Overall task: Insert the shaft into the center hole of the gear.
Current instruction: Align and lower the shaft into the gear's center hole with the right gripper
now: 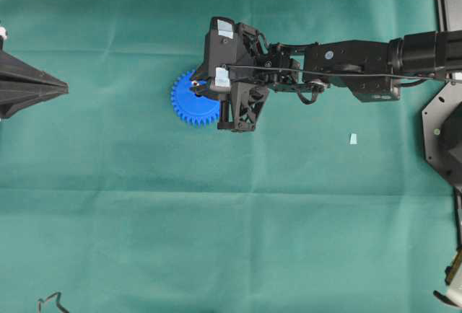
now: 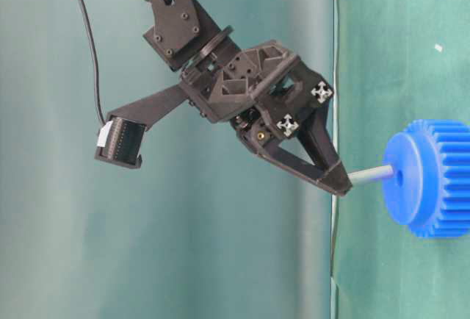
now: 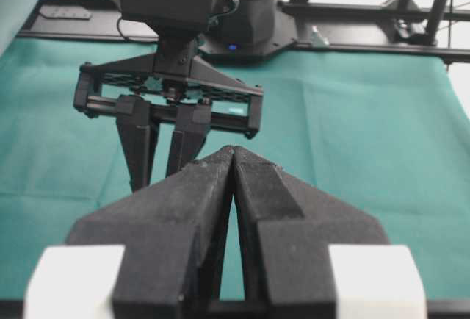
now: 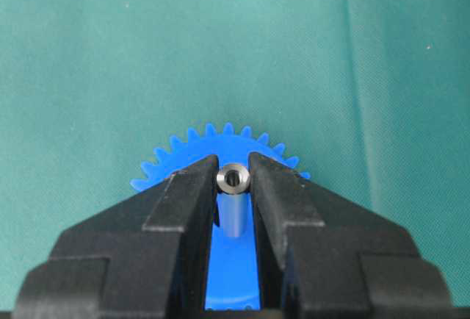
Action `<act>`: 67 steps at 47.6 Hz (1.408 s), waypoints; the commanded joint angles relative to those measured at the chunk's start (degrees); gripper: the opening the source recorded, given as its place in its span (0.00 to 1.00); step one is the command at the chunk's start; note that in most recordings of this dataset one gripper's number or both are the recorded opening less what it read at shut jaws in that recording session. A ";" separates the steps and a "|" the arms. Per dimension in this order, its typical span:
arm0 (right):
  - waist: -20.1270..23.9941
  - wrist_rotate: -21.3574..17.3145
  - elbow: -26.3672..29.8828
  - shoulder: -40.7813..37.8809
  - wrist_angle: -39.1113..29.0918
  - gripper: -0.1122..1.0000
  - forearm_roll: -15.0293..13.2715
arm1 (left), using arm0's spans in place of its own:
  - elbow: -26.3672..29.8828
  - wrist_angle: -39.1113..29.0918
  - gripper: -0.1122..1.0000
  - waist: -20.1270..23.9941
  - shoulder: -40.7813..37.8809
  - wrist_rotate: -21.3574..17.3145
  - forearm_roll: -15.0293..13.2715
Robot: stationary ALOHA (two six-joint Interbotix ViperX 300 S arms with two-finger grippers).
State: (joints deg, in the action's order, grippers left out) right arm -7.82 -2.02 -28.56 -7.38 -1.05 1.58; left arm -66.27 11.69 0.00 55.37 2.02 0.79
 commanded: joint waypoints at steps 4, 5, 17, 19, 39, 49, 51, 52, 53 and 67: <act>-0.09 0.00 0.18 0.62 0.97 0.26 0.18 | 1.49 0.26 0.10 -0.09 -0.53 0.00 0.09; -0.09 0.00 0.09 0.62 0.97 0.26 0.18 | 1.58 0.26 0.10 0.00 -0.53 0.00 0.09; -0.18 0.00 0.26 0.18 2.02 0.26 0.18 | 1.58 0.26 0.10 0.00 -0.44 0.00 0.18; -0.09 0.00 0.44 0.26 2.02 0.26 0.18 | 1.58 0.26 0.10 0.00 -0.53 0.00 0.09; -0.09 0.09 1.05 0.97 2.02 0.26 0.09 | 1.67 0.26 0.10 0.00 -0.53 0.00 0.09; -0.09 0.00 0.97 -1.49 2.20 0.26 0.35 | 1.67 0.26 0.10 0.00 -0.53 0.00 0.09; -0.09 0.00 0.97 -1.58 2.46 0.26 0.44 | 1.67 0.26 0.10 0.00 -0.53 0.00 0.09; -0.18 0.00 0.97 -1.67 2.64 0.26 0.35 | 1.67 0.26 0.10 0.00 -0.53 0.00 0.09; -0.18 0.00 0.97 -1.58 2.72 0.26 0.44 | 1.58 0.26 0.10 0.00 -0.53 0.00 0.09; -0.18 0.00 0.79 -1.76 3.43 0.26 0.44 | 1.67 0.26 0.10 -0.09 -0.53 0.00 0.09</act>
State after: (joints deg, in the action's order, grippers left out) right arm -7.82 -2.20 -28.48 -10.02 1.67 1.85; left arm -66.27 11.69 0.00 55.37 2.02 0.79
